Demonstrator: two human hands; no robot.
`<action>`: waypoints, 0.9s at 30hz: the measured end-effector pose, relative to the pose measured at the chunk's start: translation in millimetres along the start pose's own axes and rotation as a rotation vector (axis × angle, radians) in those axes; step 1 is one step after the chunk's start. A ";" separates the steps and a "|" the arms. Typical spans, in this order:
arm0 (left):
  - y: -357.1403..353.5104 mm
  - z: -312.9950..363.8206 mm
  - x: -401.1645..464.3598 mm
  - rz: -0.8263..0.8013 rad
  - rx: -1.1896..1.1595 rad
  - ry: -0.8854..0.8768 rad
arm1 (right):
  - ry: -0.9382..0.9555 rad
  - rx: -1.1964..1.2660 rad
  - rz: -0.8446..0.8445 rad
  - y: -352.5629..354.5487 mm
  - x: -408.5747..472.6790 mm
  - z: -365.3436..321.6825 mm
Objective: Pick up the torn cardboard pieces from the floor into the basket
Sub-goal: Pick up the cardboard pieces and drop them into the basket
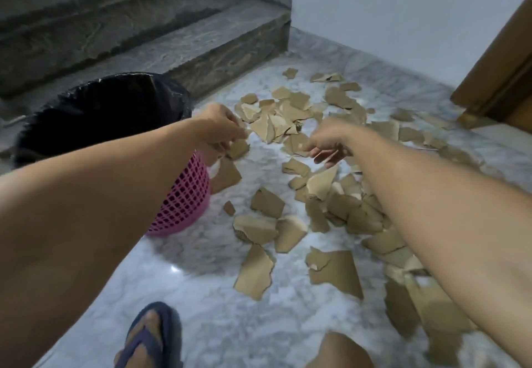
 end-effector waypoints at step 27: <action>-236.2 -128.5 92.4 -0.315 0.628 -0.323 | 0.102 -0.685 0.075 -84.8 139.7 144.6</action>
Point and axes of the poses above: each hand's wrist, its own x-axis towards the middle knuckle, its own y-axis out of the back of the hand, z = x × y, the point moved 1 cm from there along x, towards the middle knuckle, and after that the axes turned 3 degrees about z, right-handed, at the moved point
